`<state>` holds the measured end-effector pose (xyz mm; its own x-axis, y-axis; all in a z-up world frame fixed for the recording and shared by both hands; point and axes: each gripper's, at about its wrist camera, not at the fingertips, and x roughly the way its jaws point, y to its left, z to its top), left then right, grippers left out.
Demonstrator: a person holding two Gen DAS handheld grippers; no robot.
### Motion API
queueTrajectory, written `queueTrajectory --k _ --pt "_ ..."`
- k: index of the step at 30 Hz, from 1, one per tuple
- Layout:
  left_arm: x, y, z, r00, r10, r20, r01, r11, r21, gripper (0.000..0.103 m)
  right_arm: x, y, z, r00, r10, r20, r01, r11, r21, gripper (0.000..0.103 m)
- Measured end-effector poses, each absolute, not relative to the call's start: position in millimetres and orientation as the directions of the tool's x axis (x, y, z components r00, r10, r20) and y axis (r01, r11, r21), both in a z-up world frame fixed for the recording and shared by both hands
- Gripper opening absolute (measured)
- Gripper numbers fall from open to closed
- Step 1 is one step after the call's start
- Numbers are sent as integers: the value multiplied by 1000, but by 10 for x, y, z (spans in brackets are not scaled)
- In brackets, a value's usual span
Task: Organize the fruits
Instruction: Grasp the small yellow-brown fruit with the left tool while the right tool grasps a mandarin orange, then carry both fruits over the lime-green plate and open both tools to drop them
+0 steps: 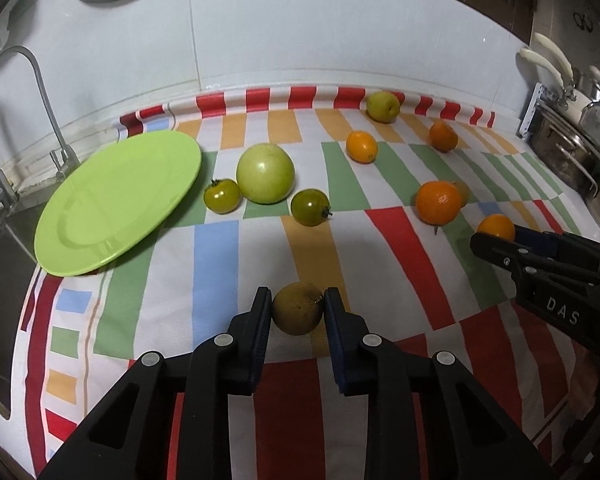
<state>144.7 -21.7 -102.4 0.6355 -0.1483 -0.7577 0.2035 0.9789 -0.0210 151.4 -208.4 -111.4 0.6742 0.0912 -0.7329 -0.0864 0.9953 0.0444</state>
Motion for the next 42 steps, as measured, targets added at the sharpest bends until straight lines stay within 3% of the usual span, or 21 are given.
queueTrajectory --k 21,42 --pt "1078 197 -538 749 -165 -642 195 981 -24 27 1031 -1471 -679 737 213 -641 -250 968 34 38" --pt "1563 1105 -430 788 -4 -616 38 998 42 27 1675 -417 -425 722 405 -561 -476 879 22 38"
